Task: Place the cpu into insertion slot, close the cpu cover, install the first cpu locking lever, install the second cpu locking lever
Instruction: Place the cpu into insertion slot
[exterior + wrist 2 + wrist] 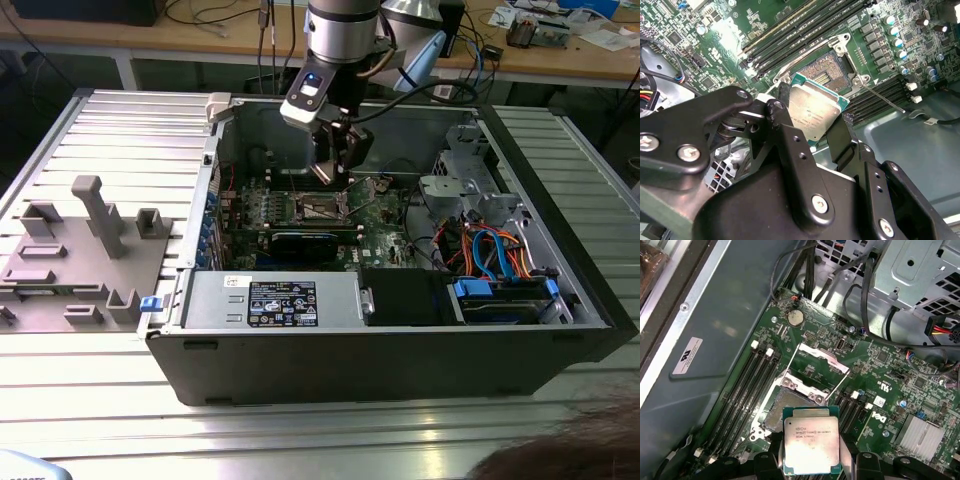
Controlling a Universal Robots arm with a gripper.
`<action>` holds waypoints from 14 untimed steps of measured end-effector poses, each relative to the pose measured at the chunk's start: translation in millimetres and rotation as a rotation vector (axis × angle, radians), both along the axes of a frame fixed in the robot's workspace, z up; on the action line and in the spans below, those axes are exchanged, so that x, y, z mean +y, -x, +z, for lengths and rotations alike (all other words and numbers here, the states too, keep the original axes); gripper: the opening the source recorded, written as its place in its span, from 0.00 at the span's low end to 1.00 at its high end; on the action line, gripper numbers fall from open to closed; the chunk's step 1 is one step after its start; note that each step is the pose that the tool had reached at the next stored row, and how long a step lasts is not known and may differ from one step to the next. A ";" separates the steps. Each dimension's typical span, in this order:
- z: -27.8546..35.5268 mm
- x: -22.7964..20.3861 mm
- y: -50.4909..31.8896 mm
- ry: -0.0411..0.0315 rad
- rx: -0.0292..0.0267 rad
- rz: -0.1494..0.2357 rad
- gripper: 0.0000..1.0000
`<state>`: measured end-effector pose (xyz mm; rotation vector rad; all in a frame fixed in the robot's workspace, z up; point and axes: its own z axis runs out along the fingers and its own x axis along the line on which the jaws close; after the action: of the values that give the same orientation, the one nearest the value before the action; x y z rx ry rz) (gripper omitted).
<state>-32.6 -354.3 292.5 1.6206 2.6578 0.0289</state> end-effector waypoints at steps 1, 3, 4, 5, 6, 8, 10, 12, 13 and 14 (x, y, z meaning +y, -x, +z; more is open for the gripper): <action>0.0 0.0 0.0 0.0001 0.0001 -0.003 0.54; -0.1 0.0 0.0 0.0004 0.0000 -0.008 0.54; -0.2 0.0 0.0 0.0007 0.0000 -0.011 0.54; -0.3 0.0 0.0 0.0010 0.0000 -0.015 0.54; -0.4 0.0 0.0 0.0013 0.0000 -0.018 0.54; -0.4 0.0 0.0 0.0018 0.0001 -0.022 0.54; -0.5 0.0 0.0 0.0021 0.0001 -0.026 0.54; -0.6 0.0 0.0 0.0022 0.0001 -0.029 0.54; -0.7 0.0 0.0 0.0022 0.0001 -0.031 0.54; -0.9 0.0 0.0 0.0023 0.0000 -0.043 0.54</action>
<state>-32.6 -354.3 291.5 1.6766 2.6211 0.0249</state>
